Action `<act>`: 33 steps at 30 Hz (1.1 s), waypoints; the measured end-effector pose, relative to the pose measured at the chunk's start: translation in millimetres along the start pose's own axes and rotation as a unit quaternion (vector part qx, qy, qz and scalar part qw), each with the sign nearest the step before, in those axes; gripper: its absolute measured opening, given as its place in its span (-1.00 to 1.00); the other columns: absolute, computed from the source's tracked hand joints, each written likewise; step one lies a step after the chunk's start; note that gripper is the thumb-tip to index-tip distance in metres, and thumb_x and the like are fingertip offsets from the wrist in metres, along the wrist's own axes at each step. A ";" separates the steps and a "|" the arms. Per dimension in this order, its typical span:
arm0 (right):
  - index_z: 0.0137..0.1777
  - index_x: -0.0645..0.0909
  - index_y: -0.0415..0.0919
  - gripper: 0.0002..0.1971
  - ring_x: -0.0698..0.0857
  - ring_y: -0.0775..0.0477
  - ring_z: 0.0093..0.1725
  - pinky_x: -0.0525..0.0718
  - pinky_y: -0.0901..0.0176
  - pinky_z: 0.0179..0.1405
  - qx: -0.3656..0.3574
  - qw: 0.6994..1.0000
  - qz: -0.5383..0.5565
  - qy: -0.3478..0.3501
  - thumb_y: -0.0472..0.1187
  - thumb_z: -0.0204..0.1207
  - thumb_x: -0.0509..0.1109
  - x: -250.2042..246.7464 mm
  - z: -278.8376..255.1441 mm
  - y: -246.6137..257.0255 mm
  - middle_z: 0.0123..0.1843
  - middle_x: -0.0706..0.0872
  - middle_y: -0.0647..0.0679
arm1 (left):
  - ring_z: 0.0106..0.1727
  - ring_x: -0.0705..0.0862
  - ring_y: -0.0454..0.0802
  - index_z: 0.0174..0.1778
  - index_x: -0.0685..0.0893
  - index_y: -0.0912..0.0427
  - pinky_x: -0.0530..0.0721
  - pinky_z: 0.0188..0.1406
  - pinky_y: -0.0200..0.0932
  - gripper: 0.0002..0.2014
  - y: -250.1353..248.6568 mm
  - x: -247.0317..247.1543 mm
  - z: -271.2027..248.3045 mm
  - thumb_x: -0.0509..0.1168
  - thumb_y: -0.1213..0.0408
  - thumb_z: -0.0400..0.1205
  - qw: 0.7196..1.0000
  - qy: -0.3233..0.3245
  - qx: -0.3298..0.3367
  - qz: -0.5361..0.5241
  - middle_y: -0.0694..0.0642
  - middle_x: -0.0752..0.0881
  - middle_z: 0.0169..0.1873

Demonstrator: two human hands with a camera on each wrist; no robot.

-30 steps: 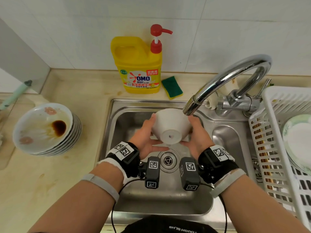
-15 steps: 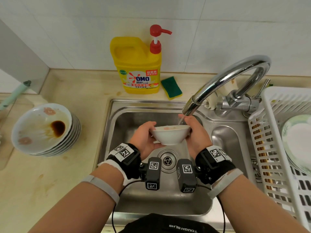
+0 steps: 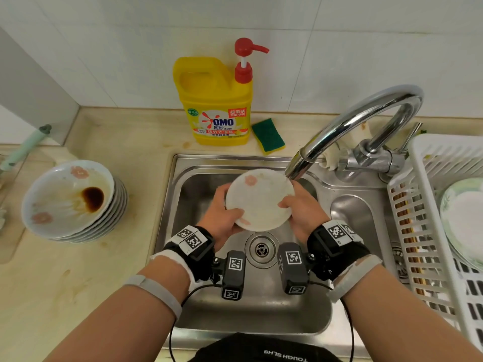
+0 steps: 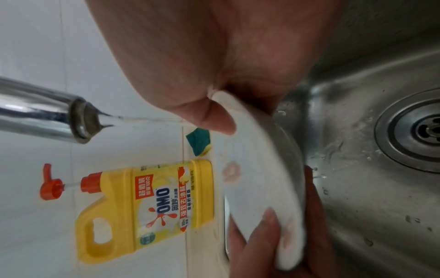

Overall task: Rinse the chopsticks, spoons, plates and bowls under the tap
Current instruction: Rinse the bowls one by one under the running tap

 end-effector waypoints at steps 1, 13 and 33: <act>0.55 0.49 -0.11 -0.31 0.58 -0.27 0.45 0.48 -0.31 0.57 -0.001 1.000 -0.007 0.007 -0.53 0.40 0.18 0.7 1.6 -1.8 0.40 0.69 -0.17 | 0.34 0.58 0.18 0.52 0.38 -0.04 0.85 -0.01 0.15 -0.38 -4.9 -2.6 0.0 0.19 0.67 0.64 1.000 -0.005 0.023 0.018 0.08 0.51 0.37; 0.10 0.67 -0.19 -0.71 0.73 -0.03 -0.41 0.66 0.17 -0.49 0.090 0.988 -0.121 -0.016 0.02 0.58 0.55 -11.5 6.7 -28.1 -0.16 0.81 -0.16 | 0.28 0.68 0.04 0.49 0.58 -0.03 0.77 0.23 0.10 -0.55 -49.8 -15.6 -0.1 0.30 0.43 0.70 0.965 -0.044 0.164 0.199 0.01 0.72 0.24; 0.03 0.69 -0.41 -0.47 0.44 0.01 -0.58 0.41 0.21 -0.56 0.093 0.992 -0.087 -0.012 0.13 0.47 0.61 4.7 22.9 -27.8 -0.50 0.63 -0.13 | -0.47 0.70 0.01 0.24 0.63 0.36 0.69 -0.47 -0.15 -0.74 -47.8 -1.1 -9.3 0.16 0.45 0.68 0.956 0.004 0.059 0.288 0.19 0.72 -0.39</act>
Point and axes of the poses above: each hand's wrist, its own z-axis towards the middle knuckle, its own x-axis out of the palm, y = z × x, the point moved 9 cm from there along z, towards the middle knuckle
